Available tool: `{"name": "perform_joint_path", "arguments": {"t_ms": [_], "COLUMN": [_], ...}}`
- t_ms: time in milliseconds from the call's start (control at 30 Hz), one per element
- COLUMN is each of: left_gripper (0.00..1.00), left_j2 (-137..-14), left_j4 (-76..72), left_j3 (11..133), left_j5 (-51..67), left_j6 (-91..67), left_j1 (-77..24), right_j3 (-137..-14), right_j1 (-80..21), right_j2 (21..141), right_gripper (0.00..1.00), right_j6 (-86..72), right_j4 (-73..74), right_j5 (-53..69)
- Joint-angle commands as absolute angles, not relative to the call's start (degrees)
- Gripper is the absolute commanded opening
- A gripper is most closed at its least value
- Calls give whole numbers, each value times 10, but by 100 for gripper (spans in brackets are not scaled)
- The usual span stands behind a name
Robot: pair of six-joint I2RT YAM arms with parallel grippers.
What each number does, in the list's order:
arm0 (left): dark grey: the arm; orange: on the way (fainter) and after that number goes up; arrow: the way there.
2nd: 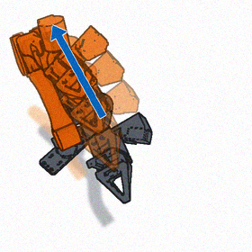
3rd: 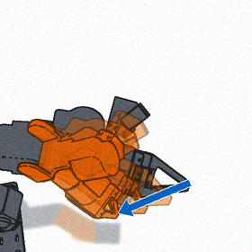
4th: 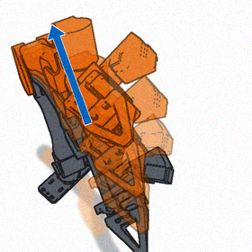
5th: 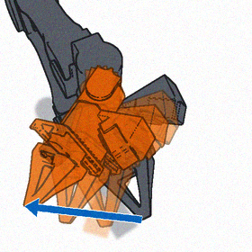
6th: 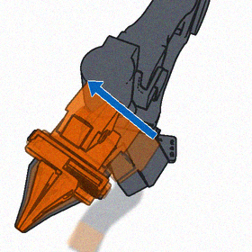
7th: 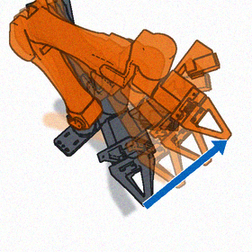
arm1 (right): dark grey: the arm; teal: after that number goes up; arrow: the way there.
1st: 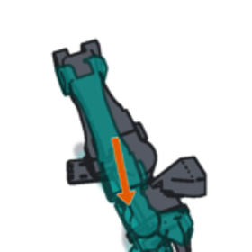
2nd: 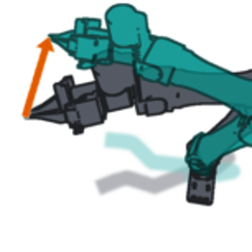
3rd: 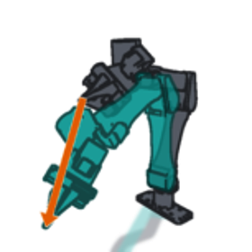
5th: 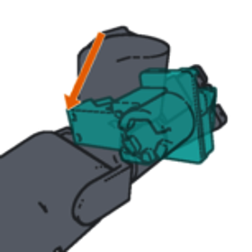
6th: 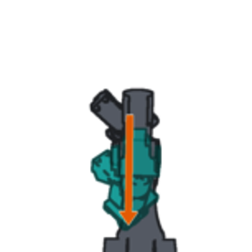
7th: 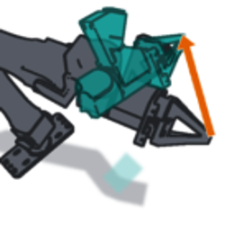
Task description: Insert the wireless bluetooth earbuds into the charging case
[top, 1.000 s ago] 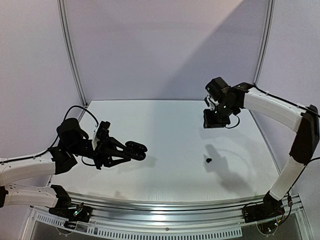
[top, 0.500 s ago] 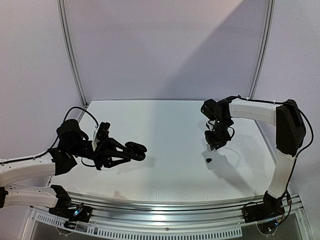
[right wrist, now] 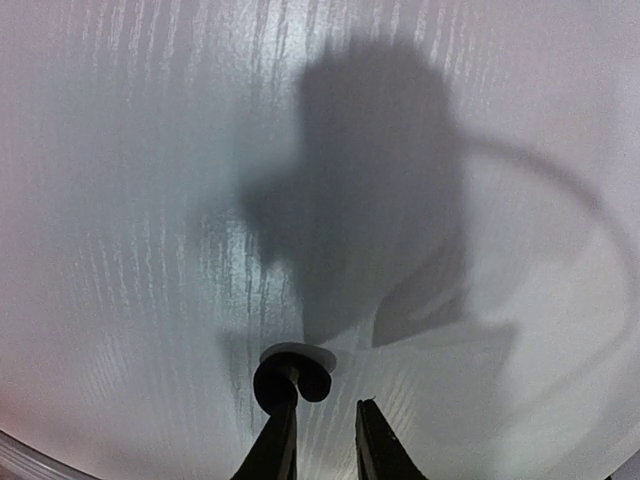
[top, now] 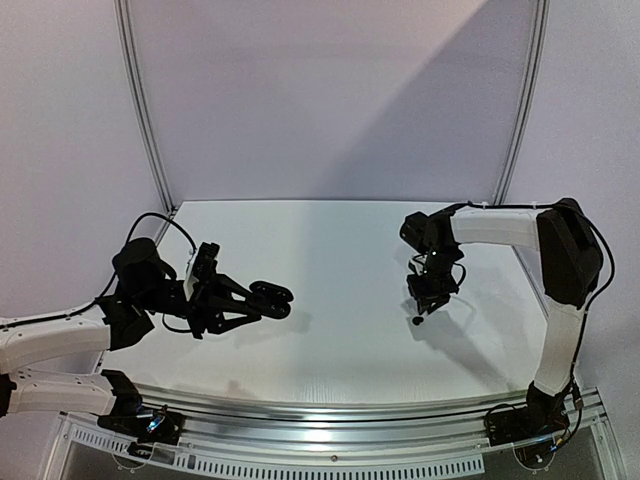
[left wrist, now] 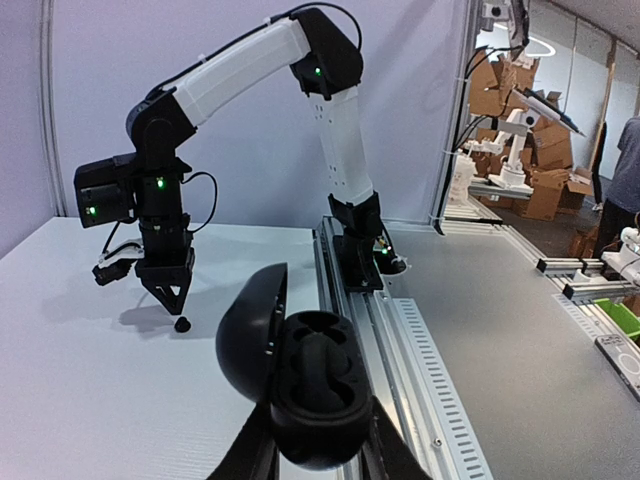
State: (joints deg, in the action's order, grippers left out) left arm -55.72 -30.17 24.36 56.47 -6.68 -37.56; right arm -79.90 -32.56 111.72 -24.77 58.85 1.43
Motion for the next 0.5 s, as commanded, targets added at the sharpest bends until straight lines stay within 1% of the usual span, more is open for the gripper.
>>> {"name": "perform_joint_path", "arguments": {"t_ms": [0, 467], "left_gripper": [0, 0], "left_j2": [-552, -551], "left_j4": [-311, -306], "left_j3": [238, 237], "left_j5": [563, 561], "left_j6": [-63, -62], "left_j1": [-367, -367], "right_j3": [-792, -780], "right_j1": [-323, -323], "right_j2": [1137, 1154], "right_gripper": [20, 18], "right_j6": [-240, -236], "right_j4": [575, 567], "right_j5": [28, 23]}}
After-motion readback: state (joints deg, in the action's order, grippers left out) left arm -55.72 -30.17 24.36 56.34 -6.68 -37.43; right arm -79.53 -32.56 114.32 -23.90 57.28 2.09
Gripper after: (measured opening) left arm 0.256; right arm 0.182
